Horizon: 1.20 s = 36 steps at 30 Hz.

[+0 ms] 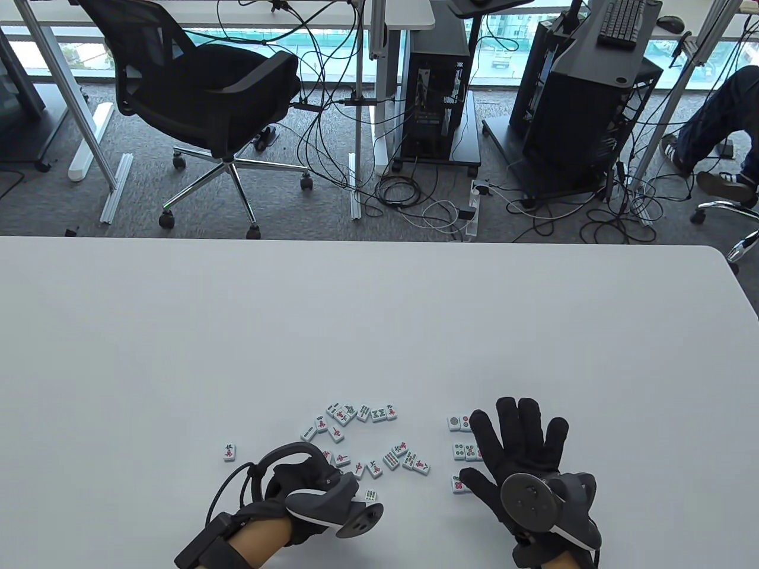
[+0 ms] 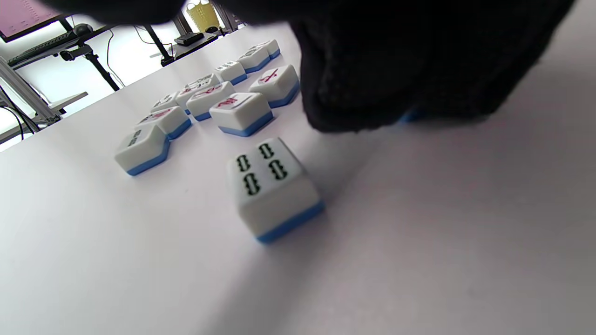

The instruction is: Mahjong suit sorting

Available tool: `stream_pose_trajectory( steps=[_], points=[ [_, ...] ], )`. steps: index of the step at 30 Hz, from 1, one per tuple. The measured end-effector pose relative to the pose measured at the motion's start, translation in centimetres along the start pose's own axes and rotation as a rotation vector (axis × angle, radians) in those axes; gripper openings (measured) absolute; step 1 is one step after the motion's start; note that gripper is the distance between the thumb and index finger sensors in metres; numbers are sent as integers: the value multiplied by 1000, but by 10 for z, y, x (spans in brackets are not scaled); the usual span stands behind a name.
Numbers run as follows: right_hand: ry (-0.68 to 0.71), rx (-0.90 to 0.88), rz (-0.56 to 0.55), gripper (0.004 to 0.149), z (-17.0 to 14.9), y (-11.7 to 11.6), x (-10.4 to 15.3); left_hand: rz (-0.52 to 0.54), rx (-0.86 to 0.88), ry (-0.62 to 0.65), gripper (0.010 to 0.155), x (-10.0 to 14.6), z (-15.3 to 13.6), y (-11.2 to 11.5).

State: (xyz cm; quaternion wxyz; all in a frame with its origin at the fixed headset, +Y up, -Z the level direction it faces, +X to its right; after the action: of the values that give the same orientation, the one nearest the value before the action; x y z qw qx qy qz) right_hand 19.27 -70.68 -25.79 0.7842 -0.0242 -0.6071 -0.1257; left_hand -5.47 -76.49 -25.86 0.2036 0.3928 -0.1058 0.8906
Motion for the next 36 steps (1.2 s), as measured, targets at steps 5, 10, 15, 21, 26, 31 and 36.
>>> stream_pose_trajectory(
  steps=[5,10,15,21,26,31,36],
  points=[
    [1,-10,-7,78,0,0,0,111,152,-141,60,21,-51,-20],
    [-1,-2,4,78,-2,-3,-2,60,156,-315,60,39,-115,-20],
    [-12,-9,14,78,-5,-5,-2,17,178,-477,59,42,-161,-5],
    [-15,-3,24,78,-6,-7,-3,-89,184,-577,59,32,-184,29],
    [-21,-8,35,78,-6,-8,-3,-172,167,-620,58,25,-191,56],
    [-24,-9,43,78,-7,-8,-3,-222,170,-650,58,24,-196,75],
    [-25,-9,46,78,-7,-9,-3,-254,171,-672,56,26,-199,88]
  ],
)
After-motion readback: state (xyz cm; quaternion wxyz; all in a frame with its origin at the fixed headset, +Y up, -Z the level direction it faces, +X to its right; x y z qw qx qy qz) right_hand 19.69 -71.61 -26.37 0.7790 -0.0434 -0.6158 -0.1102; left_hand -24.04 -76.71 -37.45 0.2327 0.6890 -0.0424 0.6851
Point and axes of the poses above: the tracker on the back of each hand, its own z axis roughly to the thumb side, its own x axis roughly from the fingertips to the wrist, y = z × x, the point moved 3 cm from there along -x, roughly from the wrist to the fingertips, and after that the axes turned 6 degrees about -y, right-handed, at the moved point
